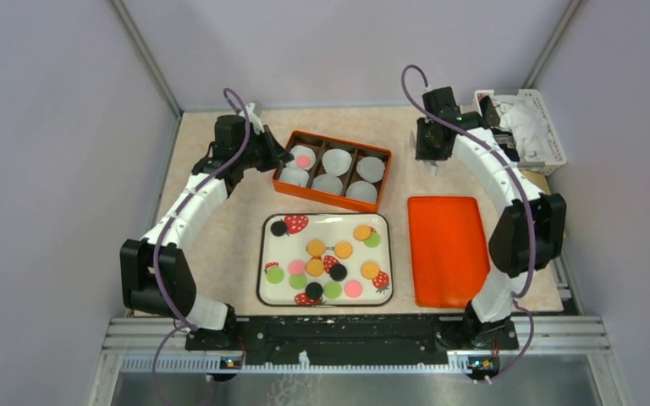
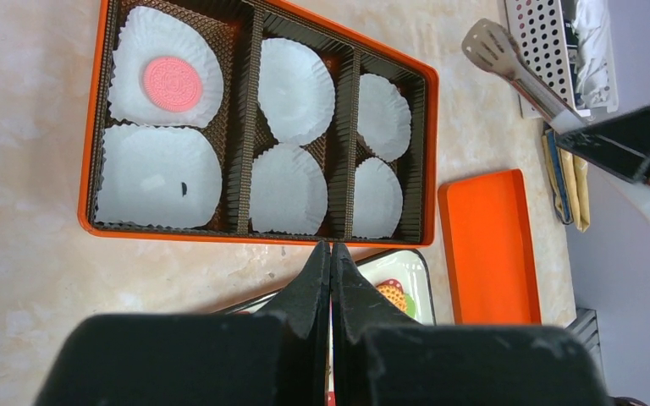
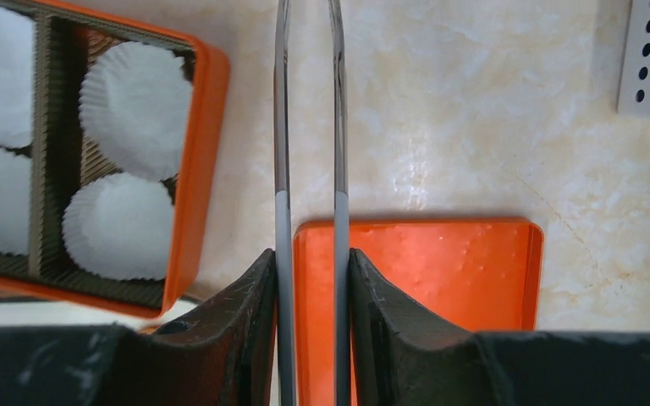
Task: Pack the cookies
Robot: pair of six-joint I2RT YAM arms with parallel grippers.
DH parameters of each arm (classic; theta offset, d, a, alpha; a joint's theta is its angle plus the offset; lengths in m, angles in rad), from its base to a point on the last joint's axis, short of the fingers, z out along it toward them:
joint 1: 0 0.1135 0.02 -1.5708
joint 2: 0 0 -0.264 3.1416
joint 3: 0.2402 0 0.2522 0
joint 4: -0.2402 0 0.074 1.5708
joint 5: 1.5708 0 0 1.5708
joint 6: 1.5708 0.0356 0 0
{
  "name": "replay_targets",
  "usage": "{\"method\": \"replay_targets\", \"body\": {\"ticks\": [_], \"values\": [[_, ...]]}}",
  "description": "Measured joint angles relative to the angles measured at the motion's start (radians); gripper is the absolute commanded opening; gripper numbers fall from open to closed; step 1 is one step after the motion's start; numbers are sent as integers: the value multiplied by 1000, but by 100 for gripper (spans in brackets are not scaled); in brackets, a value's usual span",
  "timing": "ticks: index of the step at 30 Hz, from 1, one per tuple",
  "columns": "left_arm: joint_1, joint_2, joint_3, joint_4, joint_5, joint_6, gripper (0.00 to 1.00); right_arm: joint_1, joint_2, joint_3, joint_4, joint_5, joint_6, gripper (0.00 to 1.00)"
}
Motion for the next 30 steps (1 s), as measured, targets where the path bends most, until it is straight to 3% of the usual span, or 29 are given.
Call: {"method": "replay_targets", "body": {"ticks": [16,25,30], "values": [[0,-6,0,0,-18,-6,1,105,-417,-198,40,-47,-8,40],[0,-45,0,-5,-29,-8,3,155,-482,-233,40,-135,-8,40],[0,-75,11,-29,-87,-6,10,271,-497,-266,37,-138,-8,40]]}}
